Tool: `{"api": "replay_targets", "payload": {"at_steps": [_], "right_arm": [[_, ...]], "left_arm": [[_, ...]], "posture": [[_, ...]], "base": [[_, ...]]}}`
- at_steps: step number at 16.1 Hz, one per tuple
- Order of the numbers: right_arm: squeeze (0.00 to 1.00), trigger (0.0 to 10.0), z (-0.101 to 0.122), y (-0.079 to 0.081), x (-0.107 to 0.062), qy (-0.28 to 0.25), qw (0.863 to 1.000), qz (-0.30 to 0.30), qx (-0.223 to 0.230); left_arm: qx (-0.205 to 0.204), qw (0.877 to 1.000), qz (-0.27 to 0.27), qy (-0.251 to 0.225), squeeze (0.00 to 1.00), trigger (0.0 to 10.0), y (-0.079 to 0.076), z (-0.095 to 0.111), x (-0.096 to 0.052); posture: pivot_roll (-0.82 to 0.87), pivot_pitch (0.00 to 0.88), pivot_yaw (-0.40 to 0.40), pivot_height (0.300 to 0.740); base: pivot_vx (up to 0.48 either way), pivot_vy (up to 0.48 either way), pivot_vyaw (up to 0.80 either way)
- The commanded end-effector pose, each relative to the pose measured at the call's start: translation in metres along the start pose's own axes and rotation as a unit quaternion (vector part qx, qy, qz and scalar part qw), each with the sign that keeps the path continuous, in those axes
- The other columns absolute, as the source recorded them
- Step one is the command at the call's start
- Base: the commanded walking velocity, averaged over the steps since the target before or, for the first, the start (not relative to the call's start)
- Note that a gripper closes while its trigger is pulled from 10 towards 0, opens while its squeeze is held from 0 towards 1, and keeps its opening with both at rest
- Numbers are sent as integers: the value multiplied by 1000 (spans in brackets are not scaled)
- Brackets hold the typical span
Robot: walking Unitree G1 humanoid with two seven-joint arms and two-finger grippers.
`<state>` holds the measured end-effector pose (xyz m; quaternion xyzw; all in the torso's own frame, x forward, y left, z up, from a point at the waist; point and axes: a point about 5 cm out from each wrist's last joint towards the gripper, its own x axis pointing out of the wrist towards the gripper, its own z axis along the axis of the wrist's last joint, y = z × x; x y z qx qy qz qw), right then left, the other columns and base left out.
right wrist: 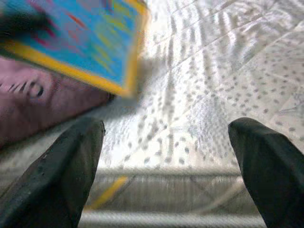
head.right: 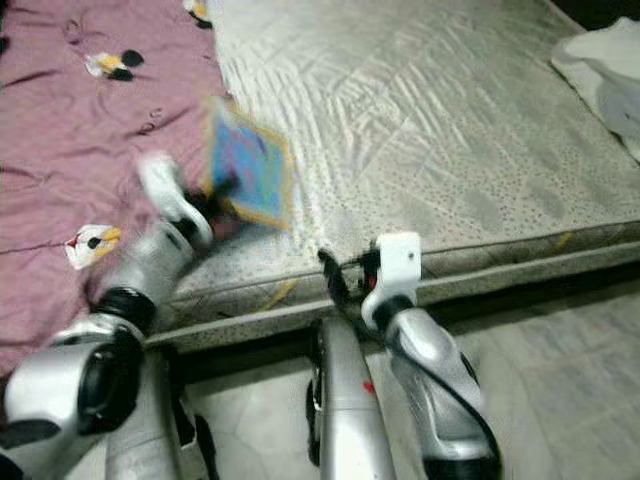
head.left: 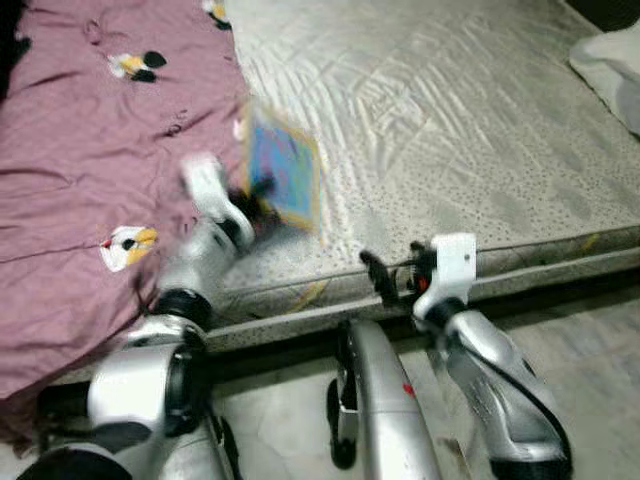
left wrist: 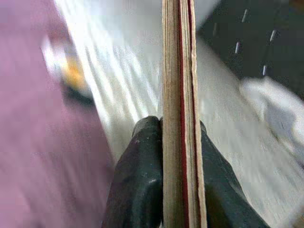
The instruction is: Clean up the room
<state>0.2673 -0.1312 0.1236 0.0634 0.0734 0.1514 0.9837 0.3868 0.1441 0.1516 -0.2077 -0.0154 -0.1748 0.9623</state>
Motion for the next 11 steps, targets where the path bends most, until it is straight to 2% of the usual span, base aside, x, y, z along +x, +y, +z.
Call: {"api": "replay_targets", "payload": {"at_steps": [1,3,4,5,6,9,11], "right_arm": [[0,10000,0,-6,2,-8,1000,-19,-10],[0,10000,-1,-15,6,-17,998,-62,-19],[0,10000,-4,-20,9,-26,995,-92,-18],[0,10000,-7,-23,11,-32,993,-117,2],[0,10000,-6,-23,13,-40,992,-120,7],[0,10000,4,-27,18,-72,991,-115,16],[0,10000,9,-29,22,-82,990,-112,13]], "left_arm": [[30,998,-23,-48,0,0,-5,24,3],[44,996,1,-73,0,0,2,29,-10],[53,995,14,-83,0,0,4,28,-22],[82,992,9,-92,0,0,1,26,-40],[109,988,6,-106,0,0,-6,28,-56],[146,980,20,-136,0,0,-21,37,-80],[152,980,47,-116,0,0,-24,29,-95]], "posture": [[-71,31,-39,533],[-37,0,-24,533],[-24,0,-15,533],[-15,0,-10,533],[2,0,-16,533],[23,0,-46,533],[25,0,-56,556]], "base": [[0,0,0],[0,0,0],[0,0,0],[0,0,0],[0,0,0],[0,0,0],[0,0,0]]}}
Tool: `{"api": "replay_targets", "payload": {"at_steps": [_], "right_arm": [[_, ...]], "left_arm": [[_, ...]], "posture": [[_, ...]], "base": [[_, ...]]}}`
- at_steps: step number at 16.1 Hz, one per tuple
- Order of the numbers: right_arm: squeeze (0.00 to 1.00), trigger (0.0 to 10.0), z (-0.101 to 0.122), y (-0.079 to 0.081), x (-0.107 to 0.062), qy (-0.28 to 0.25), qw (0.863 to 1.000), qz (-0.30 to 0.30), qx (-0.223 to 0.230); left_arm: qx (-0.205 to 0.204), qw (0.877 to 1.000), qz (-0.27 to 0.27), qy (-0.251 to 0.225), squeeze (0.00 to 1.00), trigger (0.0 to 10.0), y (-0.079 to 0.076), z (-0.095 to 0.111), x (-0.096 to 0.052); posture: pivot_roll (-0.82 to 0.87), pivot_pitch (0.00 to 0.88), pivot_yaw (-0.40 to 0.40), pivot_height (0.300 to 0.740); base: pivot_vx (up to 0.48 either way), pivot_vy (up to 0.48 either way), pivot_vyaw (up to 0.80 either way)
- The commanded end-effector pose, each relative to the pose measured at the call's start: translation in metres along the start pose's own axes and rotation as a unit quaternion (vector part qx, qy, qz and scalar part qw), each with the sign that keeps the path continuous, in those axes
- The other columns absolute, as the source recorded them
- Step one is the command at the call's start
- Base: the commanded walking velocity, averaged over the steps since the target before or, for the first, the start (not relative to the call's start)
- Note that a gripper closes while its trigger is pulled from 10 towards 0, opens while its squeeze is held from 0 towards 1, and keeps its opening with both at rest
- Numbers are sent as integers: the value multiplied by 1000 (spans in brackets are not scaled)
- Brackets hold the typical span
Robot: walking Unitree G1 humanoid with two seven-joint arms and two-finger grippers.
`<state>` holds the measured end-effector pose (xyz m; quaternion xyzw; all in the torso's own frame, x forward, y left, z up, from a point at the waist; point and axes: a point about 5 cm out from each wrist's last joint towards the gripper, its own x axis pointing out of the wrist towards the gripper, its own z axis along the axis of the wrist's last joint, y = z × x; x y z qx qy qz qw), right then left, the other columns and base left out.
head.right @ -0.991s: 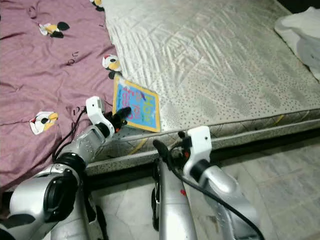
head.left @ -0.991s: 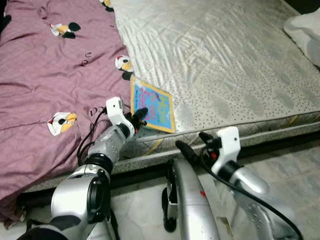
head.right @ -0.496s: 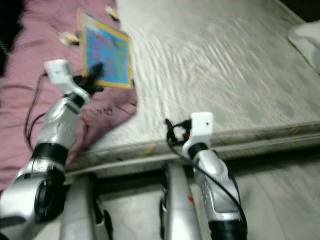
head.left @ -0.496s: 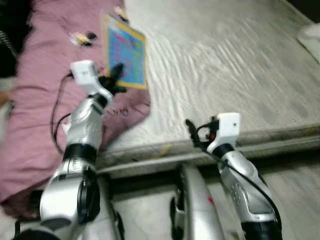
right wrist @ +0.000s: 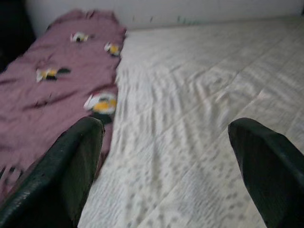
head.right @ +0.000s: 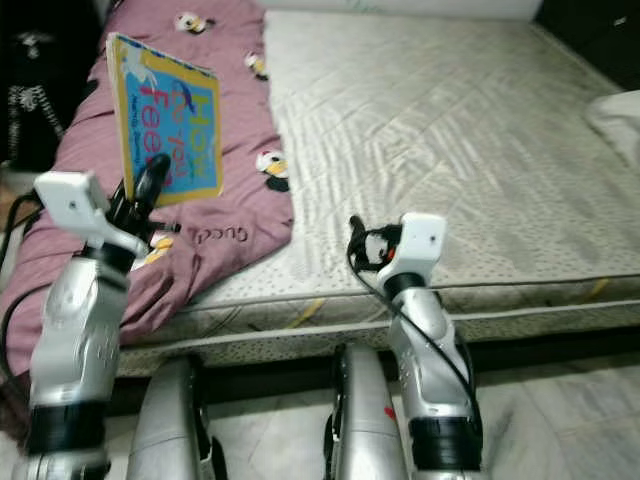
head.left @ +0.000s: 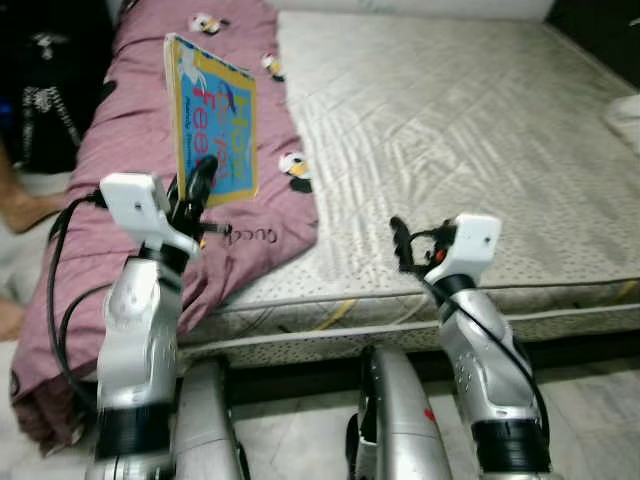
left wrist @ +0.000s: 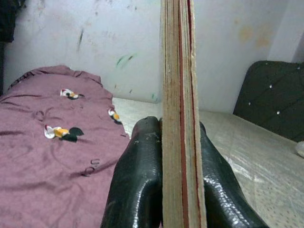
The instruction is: Clean up the room
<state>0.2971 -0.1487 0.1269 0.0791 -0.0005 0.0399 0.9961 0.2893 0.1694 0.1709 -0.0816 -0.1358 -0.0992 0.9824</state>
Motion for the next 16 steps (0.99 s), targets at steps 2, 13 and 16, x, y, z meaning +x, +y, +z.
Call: {"api": "replay_targets", "payload": {"at_steps": [2,13,16], "right_arm": [[0,10000,1,-3,2,-3,1000,-4,4],[0,10000,1,-2,4,-8,1000,-3,14],[0,10000,1,-2,4,-9,1000,-6,14]], "left_arm": [[16,1000,2,18,0,0,-6,-3,-7],[36,996,10,77,0,10000,-21,-16,-18],[54,993,37,101,0,10000,-16,-23,-21]], "posture": [[20,0,-60,580],[13,0,-55,704],[12,0,-50,740]], "base": [[0,0,0],[0,0,0],[0,0,0]]}}
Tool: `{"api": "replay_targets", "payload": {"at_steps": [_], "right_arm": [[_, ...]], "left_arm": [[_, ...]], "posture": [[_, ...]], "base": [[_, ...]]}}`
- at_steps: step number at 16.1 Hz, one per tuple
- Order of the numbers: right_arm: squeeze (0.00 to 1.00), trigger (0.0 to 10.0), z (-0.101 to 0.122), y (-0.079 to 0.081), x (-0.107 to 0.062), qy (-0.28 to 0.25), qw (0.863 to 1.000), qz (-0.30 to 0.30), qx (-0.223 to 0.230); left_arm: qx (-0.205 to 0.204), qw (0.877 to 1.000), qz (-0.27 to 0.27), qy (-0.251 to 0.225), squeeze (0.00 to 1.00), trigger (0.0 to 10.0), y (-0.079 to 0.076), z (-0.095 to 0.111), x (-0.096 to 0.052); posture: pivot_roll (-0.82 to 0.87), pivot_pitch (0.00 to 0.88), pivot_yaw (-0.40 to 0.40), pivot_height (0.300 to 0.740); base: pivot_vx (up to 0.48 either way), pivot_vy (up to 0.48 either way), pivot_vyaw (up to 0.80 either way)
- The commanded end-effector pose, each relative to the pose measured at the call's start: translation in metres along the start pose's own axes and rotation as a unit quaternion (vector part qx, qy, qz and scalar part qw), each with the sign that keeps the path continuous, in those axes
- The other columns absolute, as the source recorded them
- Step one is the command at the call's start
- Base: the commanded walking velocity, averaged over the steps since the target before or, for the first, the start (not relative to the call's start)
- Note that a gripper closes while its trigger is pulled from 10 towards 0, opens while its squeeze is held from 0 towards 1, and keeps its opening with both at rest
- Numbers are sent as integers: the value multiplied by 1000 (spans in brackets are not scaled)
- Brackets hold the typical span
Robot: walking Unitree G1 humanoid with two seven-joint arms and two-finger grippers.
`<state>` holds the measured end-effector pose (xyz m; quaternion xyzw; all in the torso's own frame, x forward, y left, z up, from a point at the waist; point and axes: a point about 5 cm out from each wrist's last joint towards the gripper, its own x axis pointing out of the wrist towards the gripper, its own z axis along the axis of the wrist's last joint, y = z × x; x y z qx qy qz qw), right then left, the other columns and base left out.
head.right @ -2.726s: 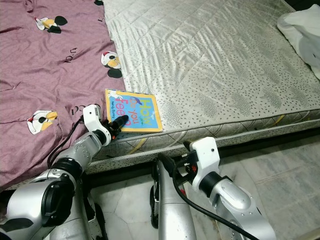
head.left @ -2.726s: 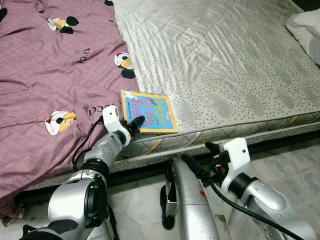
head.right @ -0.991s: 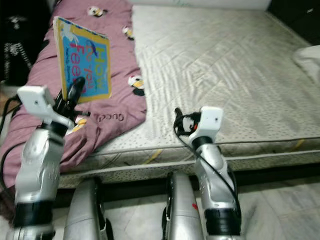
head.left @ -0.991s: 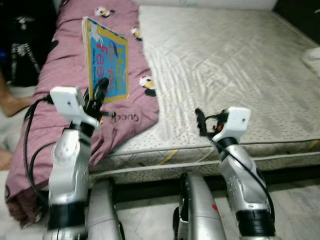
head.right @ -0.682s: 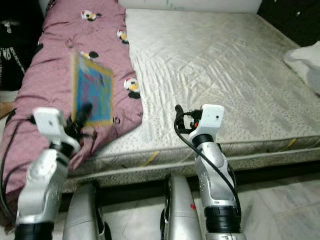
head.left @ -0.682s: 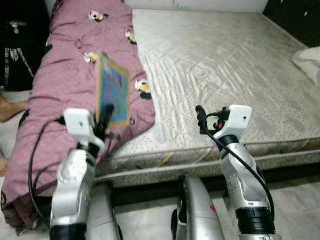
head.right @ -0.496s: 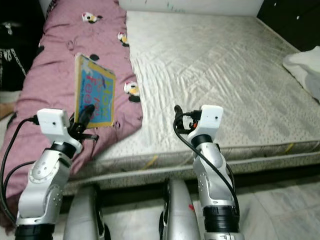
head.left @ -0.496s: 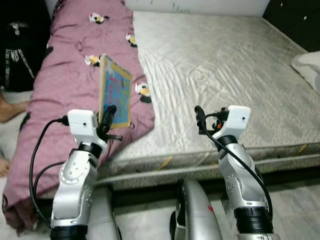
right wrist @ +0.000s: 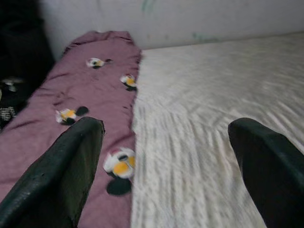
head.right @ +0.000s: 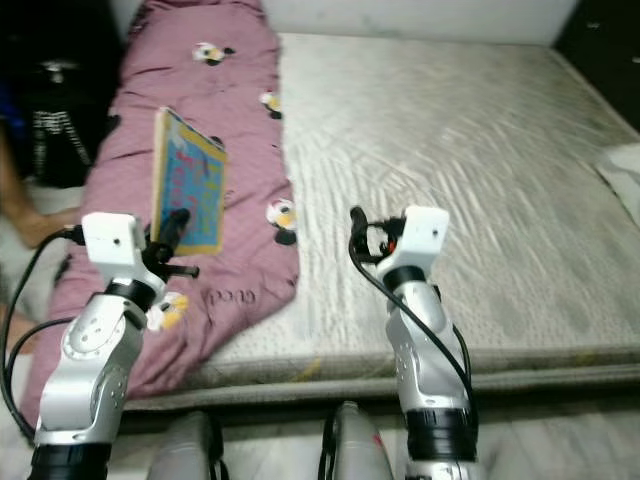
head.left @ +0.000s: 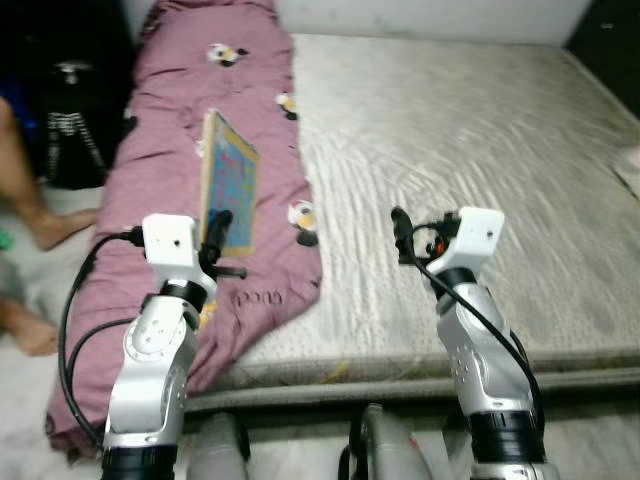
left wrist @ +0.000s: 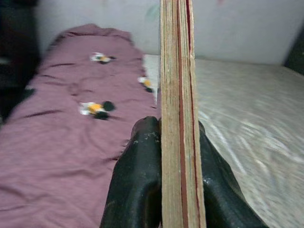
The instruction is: Clean up the room
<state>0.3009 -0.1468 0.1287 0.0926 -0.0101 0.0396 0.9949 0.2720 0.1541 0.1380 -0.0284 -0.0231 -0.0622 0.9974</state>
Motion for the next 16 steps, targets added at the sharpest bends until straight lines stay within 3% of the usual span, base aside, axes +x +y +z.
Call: {"api": "replay_targets", "payload": {"at_steps": [1,4,9,16], "right_arm": [[0,10000,0,-4,0,0,1000,-8,0],[0,10000,0,-5,-1,0,1000,-12,-2],[0,10000,-2,-15,-2,4,999,-37,-7],[0,10000,-7,-10,-7,13,999,-39,-9]], "left_arm": [[5,1000,2,-10,0,10000,-2,6,0],[30,999,5,-9,0,10000,-4,6,2],[27,1000,1,-1,0,10000,-3,2,2],[23,1000,-11,0,0,10000,-7,0,2]], "posture": [[12,0,-50,740],[11,0,-49,740],[8,4,-51,740],[5,9,-54,740]], "base": [[0,0,0],[0,0,0],[0,0,0],[0,0,0]]}}
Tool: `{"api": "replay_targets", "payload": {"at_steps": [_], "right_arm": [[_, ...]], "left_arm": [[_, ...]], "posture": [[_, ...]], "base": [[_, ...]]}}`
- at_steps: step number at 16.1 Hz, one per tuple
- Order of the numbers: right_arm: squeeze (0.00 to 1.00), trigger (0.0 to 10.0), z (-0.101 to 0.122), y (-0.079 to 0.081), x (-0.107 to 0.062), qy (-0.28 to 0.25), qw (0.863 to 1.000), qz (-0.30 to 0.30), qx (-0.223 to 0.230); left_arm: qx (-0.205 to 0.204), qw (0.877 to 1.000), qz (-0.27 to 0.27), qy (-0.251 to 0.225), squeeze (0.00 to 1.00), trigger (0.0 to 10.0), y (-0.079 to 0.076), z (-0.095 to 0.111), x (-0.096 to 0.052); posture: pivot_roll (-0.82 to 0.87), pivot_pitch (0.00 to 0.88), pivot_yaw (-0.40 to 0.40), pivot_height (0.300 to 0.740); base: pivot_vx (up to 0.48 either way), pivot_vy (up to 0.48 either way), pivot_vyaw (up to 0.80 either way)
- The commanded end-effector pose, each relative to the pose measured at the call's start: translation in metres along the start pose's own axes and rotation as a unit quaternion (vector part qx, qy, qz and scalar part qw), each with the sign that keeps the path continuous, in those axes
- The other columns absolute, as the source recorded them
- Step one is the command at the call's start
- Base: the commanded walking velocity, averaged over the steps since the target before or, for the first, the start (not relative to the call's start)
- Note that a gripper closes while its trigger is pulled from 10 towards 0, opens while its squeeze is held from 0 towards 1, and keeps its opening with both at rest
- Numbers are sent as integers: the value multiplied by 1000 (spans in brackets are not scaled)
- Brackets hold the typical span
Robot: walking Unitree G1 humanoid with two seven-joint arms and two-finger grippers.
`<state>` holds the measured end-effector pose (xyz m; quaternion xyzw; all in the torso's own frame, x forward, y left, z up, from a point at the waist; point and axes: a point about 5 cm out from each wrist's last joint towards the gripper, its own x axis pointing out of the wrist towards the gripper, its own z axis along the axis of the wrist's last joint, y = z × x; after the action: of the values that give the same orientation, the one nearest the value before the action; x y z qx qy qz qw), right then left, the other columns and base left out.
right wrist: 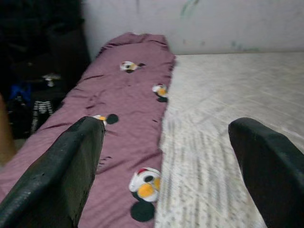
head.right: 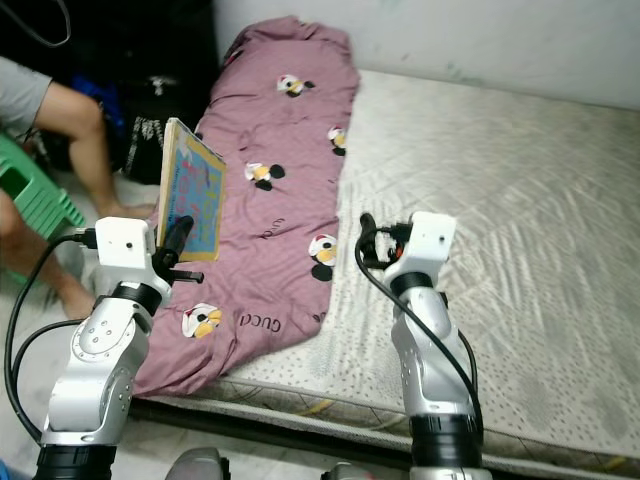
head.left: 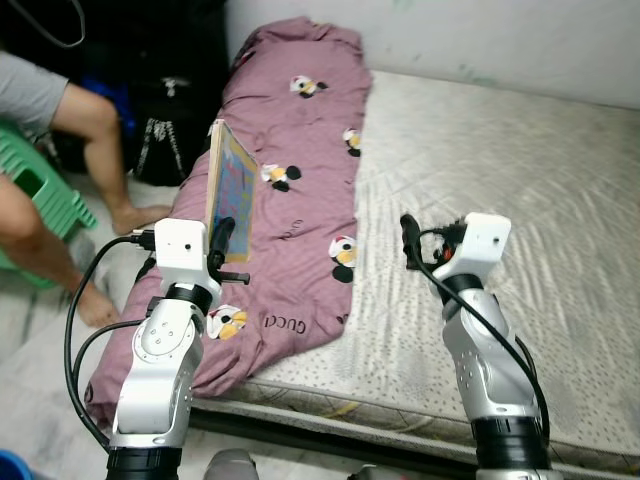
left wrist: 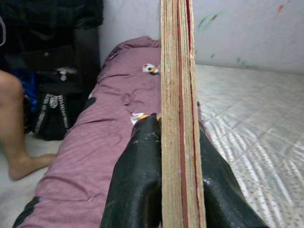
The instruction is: Clean up the room
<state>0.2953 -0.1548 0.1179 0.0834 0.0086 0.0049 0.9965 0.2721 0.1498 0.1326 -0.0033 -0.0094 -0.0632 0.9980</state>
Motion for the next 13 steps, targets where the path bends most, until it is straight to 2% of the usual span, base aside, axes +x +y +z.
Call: {"api": "replay_targets", "payload": {"at_steps": [1,4,6,13], "right_arm": [[0,10000,2,-1,0,-2,1000,-3,0],[0,10000,3,-3,1,-6,1000,-4,-2],[0,10000,4,-2,1,-7,1000,-3,-3],[0,10000,4,-1,2,-5,1000,2,-6]], "left_arm": [[-1,1000,-11,-16,0,10000,-3,5,1],[-3,1000,-12,-15,0,10000,-4,5,2],[-3,1000,-11,-15,0,10000,-4,5,2],[-8,1000,-12,-16,0,10000,-5,5,1]], "posture": [[5,9,-54,740],[3,8,-56,740],[5,6,-59,740],[7,5,-66,740]], "base": [[0,0,-406],[0,0,-706],[0,0,0],[0,-271,0]]}}
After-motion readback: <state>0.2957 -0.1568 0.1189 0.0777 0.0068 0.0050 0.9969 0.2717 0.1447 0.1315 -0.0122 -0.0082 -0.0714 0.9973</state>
